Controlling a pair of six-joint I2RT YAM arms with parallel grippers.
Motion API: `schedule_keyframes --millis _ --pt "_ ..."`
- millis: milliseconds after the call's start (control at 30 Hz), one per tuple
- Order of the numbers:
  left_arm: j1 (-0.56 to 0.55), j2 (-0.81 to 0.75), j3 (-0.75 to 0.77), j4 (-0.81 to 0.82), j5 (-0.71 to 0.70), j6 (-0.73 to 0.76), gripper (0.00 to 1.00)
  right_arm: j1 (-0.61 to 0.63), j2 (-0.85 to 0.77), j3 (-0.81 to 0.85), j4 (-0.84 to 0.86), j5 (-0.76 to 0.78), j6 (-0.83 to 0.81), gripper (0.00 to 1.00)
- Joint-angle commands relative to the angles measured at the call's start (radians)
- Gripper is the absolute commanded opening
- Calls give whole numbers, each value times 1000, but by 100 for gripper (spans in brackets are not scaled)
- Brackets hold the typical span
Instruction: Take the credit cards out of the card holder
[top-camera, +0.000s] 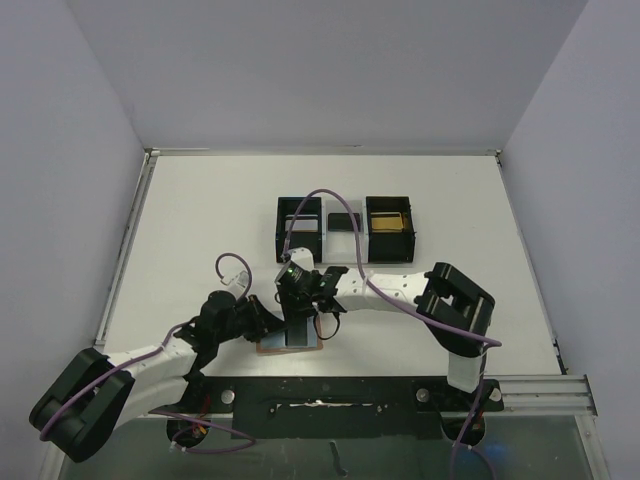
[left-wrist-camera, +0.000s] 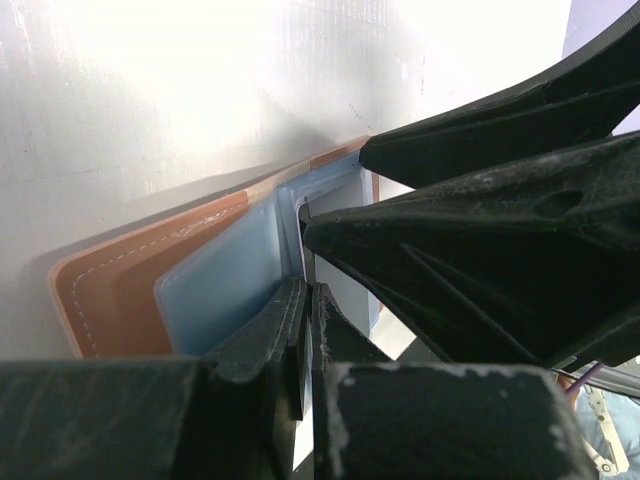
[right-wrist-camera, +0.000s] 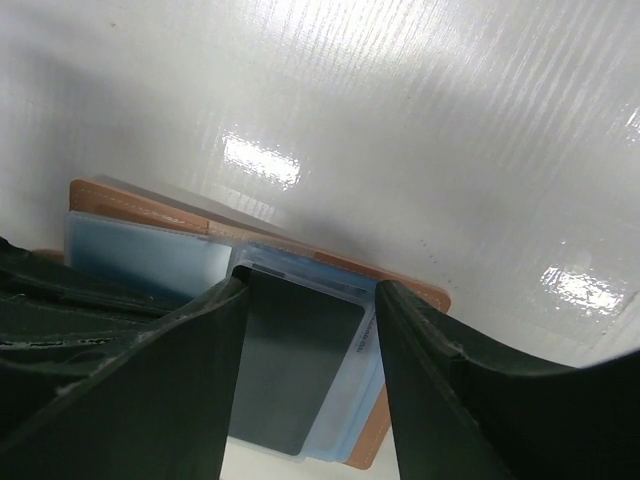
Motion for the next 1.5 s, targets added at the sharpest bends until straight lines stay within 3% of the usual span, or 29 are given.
schedule_keyframes --millis 0,300,1000,1167,1467 --pt "3 -25 8 81 19 9 0 13 12 37 -61 62 9 51" --pt "4 -55 5 30 -9 14 0 24 5 1 -83 74 -20 35" --pt "10 -132 41 -193 -73 78 0 37 -18 -22 -62 82 -60 33" --pt "11 -91 24 -105 3 54 25 38 -20 -23 -38 63 -57 33" --pt "11 20 52 -95 59 66 30 37 -23 -25 -27 55 -51 33"
